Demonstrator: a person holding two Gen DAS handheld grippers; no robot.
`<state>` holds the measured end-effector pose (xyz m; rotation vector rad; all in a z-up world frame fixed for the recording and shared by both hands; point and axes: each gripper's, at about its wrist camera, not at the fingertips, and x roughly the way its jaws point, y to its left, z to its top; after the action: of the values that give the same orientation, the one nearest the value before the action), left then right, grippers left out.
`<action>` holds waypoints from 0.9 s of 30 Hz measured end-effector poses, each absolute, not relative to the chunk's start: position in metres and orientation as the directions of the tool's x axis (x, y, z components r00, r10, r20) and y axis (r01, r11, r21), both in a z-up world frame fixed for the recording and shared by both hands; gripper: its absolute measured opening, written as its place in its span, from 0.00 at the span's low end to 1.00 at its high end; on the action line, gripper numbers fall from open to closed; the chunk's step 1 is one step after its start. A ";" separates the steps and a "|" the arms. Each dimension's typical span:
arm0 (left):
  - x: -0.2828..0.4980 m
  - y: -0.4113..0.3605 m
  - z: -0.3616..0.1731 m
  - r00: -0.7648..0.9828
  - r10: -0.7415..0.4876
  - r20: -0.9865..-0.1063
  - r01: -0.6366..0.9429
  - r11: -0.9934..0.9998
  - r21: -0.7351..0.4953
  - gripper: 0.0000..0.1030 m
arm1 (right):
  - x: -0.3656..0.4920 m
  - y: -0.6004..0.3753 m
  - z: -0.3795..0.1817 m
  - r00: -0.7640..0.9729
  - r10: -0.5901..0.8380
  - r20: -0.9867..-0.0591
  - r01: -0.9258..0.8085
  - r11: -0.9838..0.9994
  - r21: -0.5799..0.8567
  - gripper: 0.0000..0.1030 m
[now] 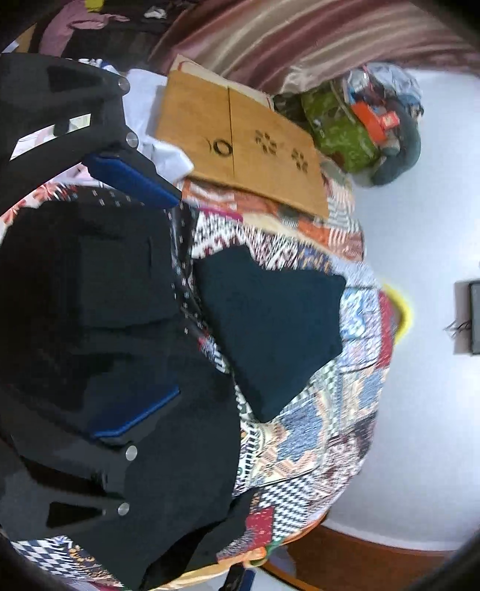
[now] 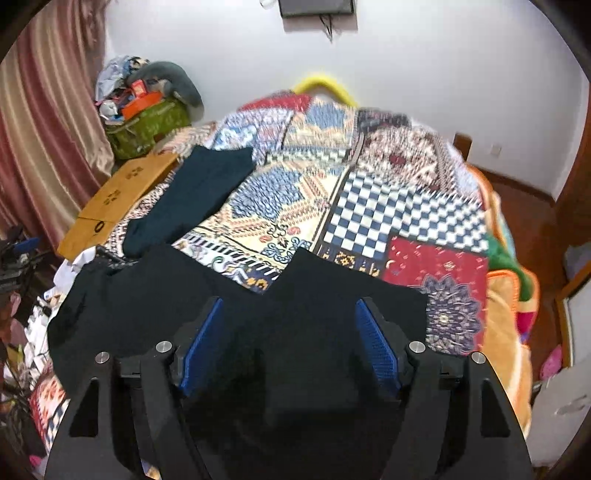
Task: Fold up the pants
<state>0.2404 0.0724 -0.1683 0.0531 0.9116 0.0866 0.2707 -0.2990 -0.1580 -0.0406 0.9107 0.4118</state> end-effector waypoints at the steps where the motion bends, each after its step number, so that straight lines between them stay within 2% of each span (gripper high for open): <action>1: 0.248 0.068 -0.173 0.600 0.088 -0.795 -0.039 0.996 0.080 0.94 | 0.279 -0.297 -0.164 0.525 0.333 -0.784 -0.363 0.920 0.148 0.68; 11: 0.290 0.041 -0.207 0.552 0.061 -0.832 0.022 0.996 0.088 0.94 | 0.360 -0.271 -0.225 0.386 0.304 -0.871 -0.335 0.926 0.174 0.67; 14: 0.293 0.037 -0.215 0.540 0.069 -0.839 0.026 0.995 0.098 0.94 | 0.370 -0.263 -0.250 0.313 0.320 -0.894 -0.345 0.916 0.207 0.56; 16: 0.293 0.036 -0.219 0.533 0.075 -0.843 0.026 0.994 0.105 0.94 | 0.371 -0.264 -0.252 0.342 0.340 -0.876 -0.347 0.912 0.218 0.53; 17: 0.292 0.034 -0.221 0.528 0.078 -0.846 0.028 0.994 0.109 0.94 | 0.371 -0.265 -0.253 0.338 0.348 -0.874 -0.351 0.909 0.226 0.47; 18: 0.292 0.032 -0.222 0.525 0.078 -0.847 0.030 0.994 0.109 0.94 | 0.373 -0.269 -0.253 0.339 0.349 -0.874 -0.338 0.912 0.233 0.35; 19: 0.292 0.031 -0.223 0.521 0.076 -0.850 0.031 0.994 0.108 0.94 | 0.374 -0.273 -0.254 0.340 0.346 -0.874 -0.322 0.916 0.238 0.30; 21: 0.291 0.027 -0.223 0.514 0.068 -0.855 0.036 0.994 0.101 0.94 | 0.374 -0.280 -0.256 0.348 0.337 -0.875 -0.313 0.921 0.230 0.11; 27: 0.281 0.002 -0.211 0.530 0.052 -0.846 0.087 0.990 0.115 0.94 | 0.358 -0.310 -0.233 0.389 0.351 -0.851 -0.268 0.928 0.260 0.08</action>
<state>0.2809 0.0018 -0.2109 0.1496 1.0131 -0.0210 0.3580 -0.3096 -0.2327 0.0845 1.1028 0.3944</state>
